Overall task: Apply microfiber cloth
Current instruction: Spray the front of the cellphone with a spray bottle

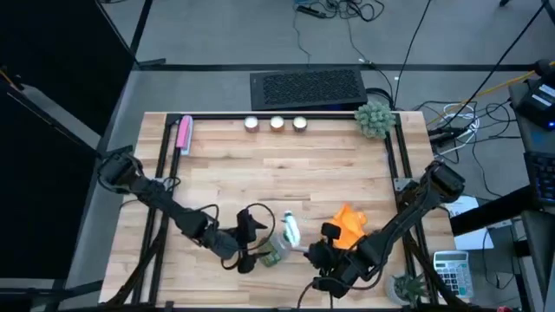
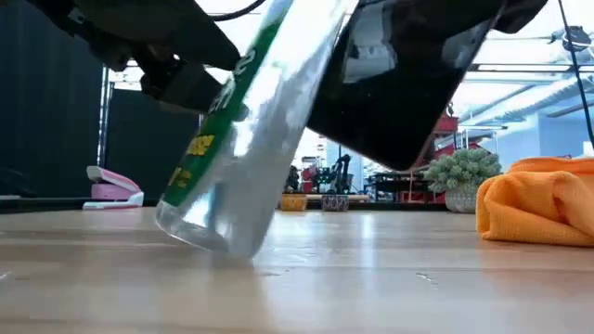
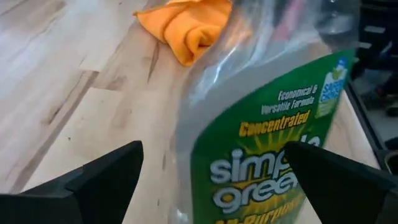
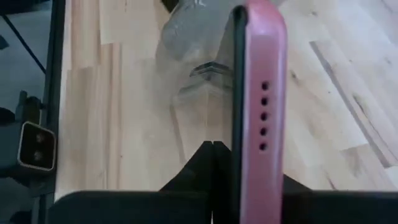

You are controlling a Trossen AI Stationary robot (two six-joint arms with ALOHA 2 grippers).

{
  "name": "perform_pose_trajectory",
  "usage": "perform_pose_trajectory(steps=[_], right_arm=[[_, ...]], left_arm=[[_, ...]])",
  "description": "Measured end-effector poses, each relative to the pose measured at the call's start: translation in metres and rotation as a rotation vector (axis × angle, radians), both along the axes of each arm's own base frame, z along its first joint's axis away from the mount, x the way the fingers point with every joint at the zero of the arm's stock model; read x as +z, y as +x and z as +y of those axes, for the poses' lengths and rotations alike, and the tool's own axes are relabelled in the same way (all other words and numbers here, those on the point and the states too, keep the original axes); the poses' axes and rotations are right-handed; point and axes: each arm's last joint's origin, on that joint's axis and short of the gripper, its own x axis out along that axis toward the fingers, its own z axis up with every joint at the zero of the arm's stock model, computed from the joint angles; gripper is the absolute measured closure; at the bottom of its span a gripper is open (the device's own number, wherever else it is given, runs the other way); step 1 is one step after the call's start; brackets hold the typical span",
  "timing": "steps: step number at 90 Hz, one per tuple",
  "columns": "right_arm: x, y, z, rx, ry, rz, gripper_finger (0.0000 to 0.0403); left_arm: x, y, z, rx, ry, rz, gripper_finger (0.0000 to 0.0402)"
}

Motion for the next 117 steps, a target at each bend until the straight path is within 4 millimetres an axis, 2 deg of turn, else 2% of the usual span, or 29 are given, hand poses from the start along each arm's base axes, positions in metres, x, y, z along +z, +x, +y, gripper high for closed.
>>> perform_pose_trajectory(steps=[32,46,66,76,117], right_arm=[[0.004,0.005,0.003,0.043,0.009,-0.040,0.0394],[0.001,0.006,0.003,0.047,-0.001,-0.034,0.0394],[-0.016,0.012,0.004,0.043,-0.017,0.012,0.0394],[-0.016,0.014,0.004,0.034,-0.010,-0.005,0.0394],[-0.013,0.013,0.011,0.008,-0.012,-0.081,0.0394]], left_arm=[[-0.008,-0.020,-0.016,0.016,-0.035,0.102,0.0016],[-0.012,-0.028,-0.018,0.058,0.015,0.122,0.0016],[-0.014,-0.027,-0.017,0.080,0.033,0.114,0.0016],[-0.021,-0.030,-0.016,0.081,0.057,0.133,0.0016],[-0.021,-0.025,-0.006,0.157,0.097,0.114,0.0016]])
